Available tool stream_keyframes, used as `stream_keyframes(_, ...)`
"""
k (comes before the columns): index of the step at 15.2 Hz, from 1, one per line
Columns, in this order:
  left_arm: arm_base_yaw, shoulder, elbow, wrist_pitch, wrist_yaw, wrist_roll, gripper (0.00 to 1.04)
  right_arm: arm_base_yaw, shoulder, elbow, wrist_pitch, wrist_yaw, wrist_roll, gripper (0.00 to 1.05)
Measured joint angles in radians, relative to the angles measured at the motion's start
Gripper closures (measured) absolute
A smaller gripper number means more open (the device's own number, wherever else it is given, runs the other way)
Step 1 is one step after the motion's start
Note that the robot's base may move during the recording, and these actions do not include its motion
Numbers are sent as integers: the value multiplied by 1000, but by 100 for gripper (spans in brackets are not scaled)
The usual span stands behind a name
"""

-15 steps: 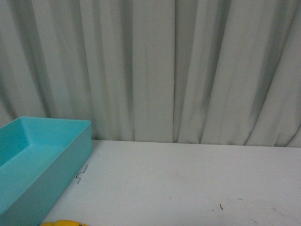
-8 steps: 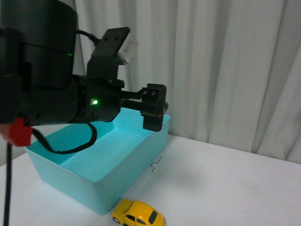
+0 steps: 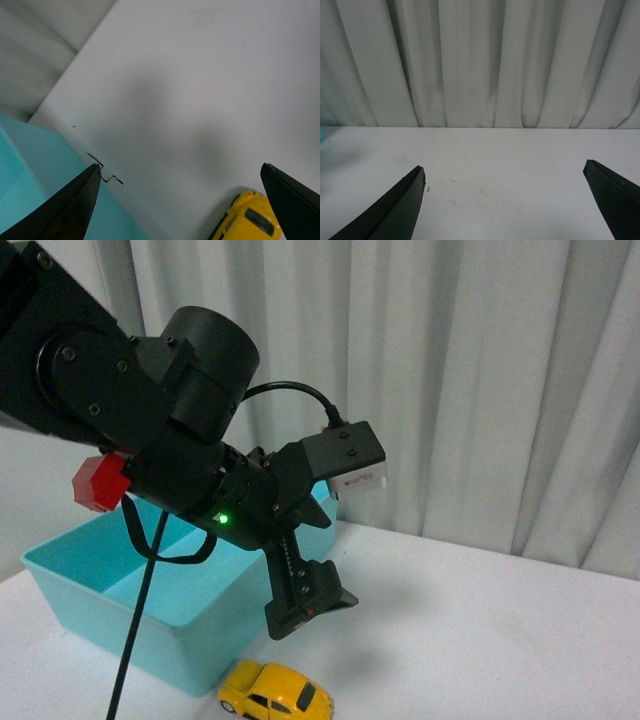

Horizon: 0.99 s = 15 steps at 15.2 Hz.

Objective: Wind up and store yellow beetle toy

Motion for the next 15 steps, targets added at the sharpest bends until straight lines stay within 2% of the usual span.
stream_keyframes(3, -38, 28, 15, -156, -51, 226, 7, 0, 0, 0, 0, 0, 0, 7)
stream_keyframes(6, -48, 88, -1, -196, -128, 366, 7, 0, 0, 0, 0, 0, 0, 7)
stream_keyframes(10, -27, 174, -17, -167, -254, 465, 7, 0, 0, 0, 0, 0, 0, 7)
stream_keyframes(15, -23, 188, -17, -172, -289, 488, 7, 0, 0, 0, 0, 0, 0, 7)
